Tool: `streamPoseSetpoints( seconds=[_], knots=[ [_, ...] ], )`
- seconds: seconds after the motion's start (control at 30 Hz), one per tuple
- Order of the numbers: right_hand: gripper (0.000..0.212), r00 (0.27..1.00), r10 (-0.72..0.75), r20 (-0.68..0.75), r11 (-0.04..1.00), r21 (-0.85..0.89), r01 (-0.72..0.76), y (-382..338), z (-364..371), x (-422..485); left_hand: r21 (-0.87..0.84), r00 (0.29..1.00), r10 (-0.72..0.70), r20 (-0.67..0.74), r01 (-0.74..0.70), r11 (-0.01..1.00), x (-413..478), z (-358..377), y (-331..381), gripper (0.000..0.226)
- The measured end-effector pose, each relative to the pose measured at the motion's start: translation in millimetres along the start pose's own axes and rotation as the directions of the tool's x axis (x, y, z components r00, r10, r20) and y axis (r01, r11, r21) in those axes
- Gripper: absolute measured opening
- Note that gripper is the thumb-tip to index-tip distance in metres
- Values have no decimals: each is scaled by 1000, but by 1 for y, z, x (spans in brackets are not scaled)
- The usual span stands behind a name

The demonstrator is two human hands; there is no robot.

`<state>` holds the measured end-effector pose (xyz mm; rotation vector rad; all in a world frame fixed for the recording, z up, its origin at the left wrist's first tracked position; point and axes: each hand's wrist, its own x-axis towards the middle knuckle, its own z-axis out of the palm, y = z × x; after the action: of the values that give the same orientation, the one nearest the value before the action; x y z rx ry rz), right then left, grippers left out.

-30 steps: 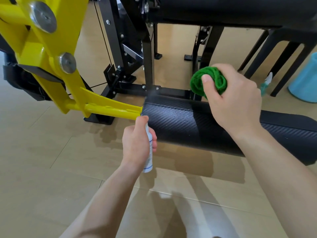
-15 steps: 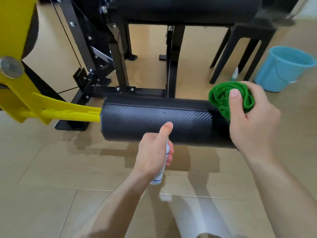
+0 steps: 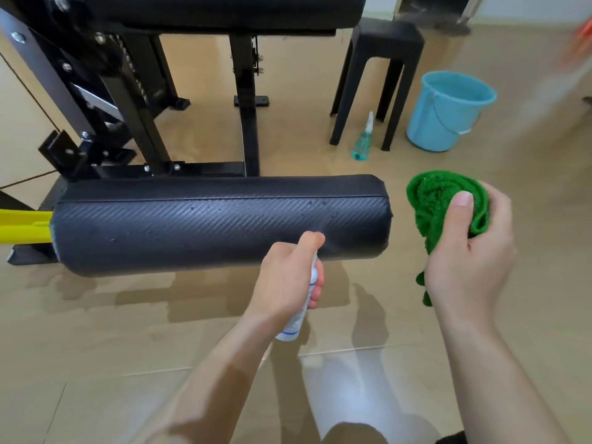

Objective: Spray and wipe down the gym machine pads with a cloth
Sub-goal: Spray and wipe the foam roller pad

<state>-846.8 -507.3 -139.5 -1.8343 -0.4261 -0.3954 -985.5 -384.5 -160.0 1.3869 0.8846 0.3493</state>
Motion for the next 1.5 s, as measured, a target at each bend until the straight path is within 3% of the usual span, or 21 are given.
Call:
streamPoseSetpoints(
  seconds=[0.1,0.17,0.27,0.37,0.5,0.6,0.67,0.73,0.87,0.97,1.07,1.2,1.4,1.43,1.5],
  knots=[
    [36,997,-69,-26,997,44,70,4,8,5,22,1000,11,-16,-11,1000,0,-1,-6,65],
    [42,987,-153,58,987,49,150,10,27,4,11,999,32,-43,-32,999,-1,-11,-6,71],
    [50,916,-249,314,945,-129,301,19,67,-13,-39,994,60,-94,-63,997,-6,-39,-4,73],
    [47,893,-306,329,853,-321,411,5,101,-39,-92,983,73,-168,-89,992,-11,-74,-1,67],
    [41,736,-524,429,764,-146,629,-51,154,-101,-214,959,68,-275,-130,968,-15,-117,6,66],
    [40,612,-586,530,688,-74,722,-68,169,-118,-282,950,62,-308,-153,947,-15,-137,12,67],
    [46,571,-568,592,630,-133,765,-52,154,-93,-327,945,35,-326,-148,933,-14,-144,13,69],
    [52,632,-498,594,631,-251,734,-22,127,-60,-364,944,3,-331,-131,922,-14,-147,10,69],
    [48,841,-353,411,786,-357,504,19,88,-15,-308,931,9,-364,-129,943,-11,-150,7,66],
    [42,880,-311,360,840,-329,432,-7,113,-41,-243,918,35,-396,-142,960,-13,-160,10,67],
    [39,799,-412,438,797,-251,549,-61,161,-94,-240,897,40,-439,-160,958,-21,-177,13,67],
    [42,675,-479,560,748,-142,649,-128,221,-166,-364,856,8,-516,-227,903,-33,-205,16,69],
    [40,346,-617,707,529,47,847,-167,260,-199,-360,791,-24,-611,-250,899,-46,-252,22,65],
    [41,319,-635,704,514,76,855,-162,255,-192,-370,788,-43,-614,-239,898,-46,-254,21,65],
    [42,343,-639,688,528,68,846,-144,238,-170,-347,781,-57,-622,-210,914,-42,-251,17,65]
  ],
)
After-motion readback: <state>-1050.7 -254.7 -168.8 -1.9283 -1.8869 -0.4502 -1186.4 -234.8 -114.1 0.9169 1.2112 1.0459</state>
